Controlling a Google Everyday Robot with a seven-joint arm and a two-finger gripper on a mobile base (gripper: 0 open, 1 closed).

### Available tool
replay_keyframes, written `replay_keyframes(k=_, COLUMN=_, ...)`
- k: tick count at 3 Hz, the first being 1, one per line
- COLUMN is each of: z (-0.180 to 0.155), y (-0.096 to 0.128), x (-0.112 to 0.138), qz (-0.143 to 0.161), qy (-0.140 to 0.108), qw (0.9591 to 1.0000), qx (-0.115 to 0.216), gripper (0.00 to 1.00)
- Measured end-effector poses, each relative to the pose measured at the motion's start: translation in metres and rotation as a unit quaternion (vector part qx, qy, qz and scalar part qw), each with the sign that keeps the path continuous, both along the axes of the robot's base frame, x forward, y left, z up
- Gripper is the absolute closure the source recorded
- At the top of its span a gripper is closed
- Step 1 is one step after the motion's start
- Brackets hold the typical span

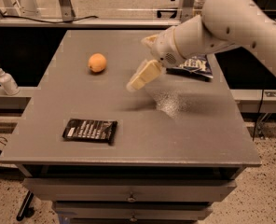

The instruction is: Pick orange

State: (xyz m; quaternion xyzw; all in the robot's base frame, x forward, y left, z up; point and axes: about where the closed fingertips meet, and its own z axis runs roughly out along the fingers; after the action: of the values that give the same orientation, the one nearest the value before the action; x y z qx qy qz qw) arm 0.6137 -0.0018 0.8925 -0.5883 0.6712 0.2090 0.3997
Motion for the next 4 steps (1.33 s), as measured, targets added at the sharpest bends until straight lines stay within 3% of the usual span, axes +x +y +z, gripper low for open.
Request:
replay_keyframes(k=1, z=-0.013, y=0.051, x=0.029, qz=0.009, qy=-0.003, qw=0.9985, qx=0.053, gripper=0.00)
replay_keyframes(k=3, z=-0.019, y=0.102, x=0.063, qz=0.000, qy=0.001, qw=0.9940, qx=0.110, gripper=0.00)
replay_keyframes(k=4, z=-0.031, y=0.117, x=0.071, qz=-0.007, qy=0.009, qw=0.9931, qx=0.117, gripper=0.00)
